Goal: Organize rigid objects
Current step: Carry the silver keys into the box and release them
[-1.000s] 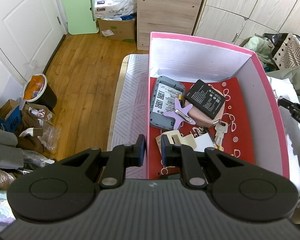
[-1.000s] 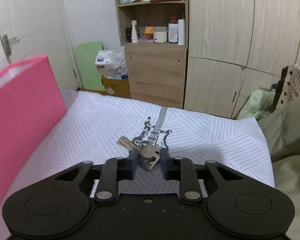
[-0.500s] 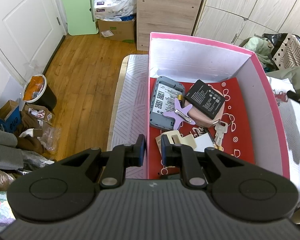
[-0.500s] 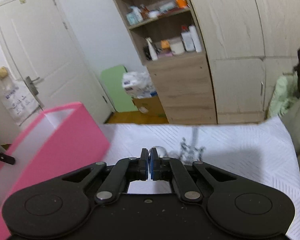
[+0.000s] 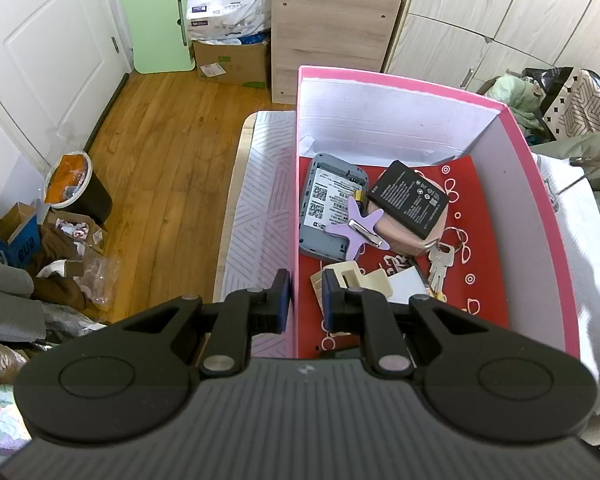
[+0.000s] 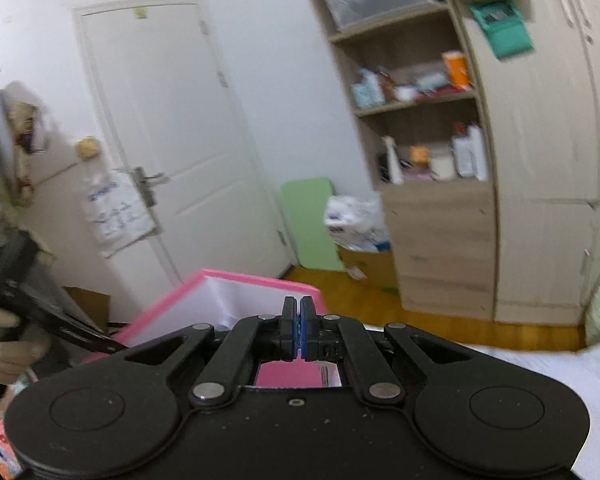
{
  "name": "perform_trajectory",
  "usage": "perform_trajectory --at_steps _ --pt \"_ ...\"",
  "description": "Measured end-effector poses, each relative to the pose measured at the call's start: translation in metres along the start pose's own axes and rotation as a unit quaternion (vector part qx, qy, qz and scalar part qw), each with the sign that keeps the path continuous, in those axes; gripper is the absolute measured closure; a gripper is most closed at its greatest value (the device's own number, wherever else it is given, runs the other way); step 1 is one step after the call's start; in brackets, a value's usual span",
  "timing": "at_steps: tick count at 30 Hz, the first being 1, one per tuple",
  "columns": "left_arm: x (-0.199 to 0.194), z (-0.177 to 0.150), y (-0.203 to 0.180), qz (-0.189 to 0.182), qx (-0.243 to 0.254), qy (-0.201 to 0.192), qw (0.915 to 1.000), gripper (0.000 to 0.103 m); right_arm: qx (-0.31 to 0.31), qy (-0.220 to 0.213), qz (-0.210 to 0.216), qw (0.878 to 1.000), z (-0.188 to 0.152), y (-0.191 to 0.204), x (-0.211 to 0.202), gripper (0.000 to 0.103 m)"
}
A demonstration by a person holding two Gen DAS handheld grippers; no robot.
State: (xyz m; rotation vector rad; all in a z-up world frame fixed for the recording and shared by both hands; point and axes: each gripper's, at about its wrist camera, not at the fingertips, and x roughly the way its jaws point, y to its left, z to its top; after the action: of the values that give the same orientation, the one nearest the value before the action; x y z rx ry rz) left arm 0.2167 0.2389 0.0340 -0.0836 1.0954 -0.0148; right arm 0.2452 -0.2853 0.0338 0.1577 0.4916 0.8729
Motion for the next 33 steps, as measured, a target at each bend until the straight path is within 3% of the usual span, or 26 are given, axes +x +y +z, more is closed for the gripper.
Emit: perform_trajectory --at_steps 7,16,26,33 --pt "0.000 -0.002 0.002 -0.004 0.004 -0.005 1.0000 0.089 -0.017 0.014 0.064 0.998 0.013 0.033 0.016 0.099" --pt "0.000 -0.004 0.006 -0.011 0.002 -0.009 0.9999 0.089 -0.020 0.074 0.119 0.990 0.007 0.063 0.072 0.099" --pt "0.000 -0.004 0.008 -0.018 -0.002 -0.009 0.9998 0.089 0.002 0.152 0.144 0.978 0.004 0.081 0.149 0.099" --pt "0.000 -0.007 0.010 -0.022 -0.002 -0.014 0.9997 0.089 0.020 0.183 0.121 0.975 0.000 0.083 0.187 0.099"
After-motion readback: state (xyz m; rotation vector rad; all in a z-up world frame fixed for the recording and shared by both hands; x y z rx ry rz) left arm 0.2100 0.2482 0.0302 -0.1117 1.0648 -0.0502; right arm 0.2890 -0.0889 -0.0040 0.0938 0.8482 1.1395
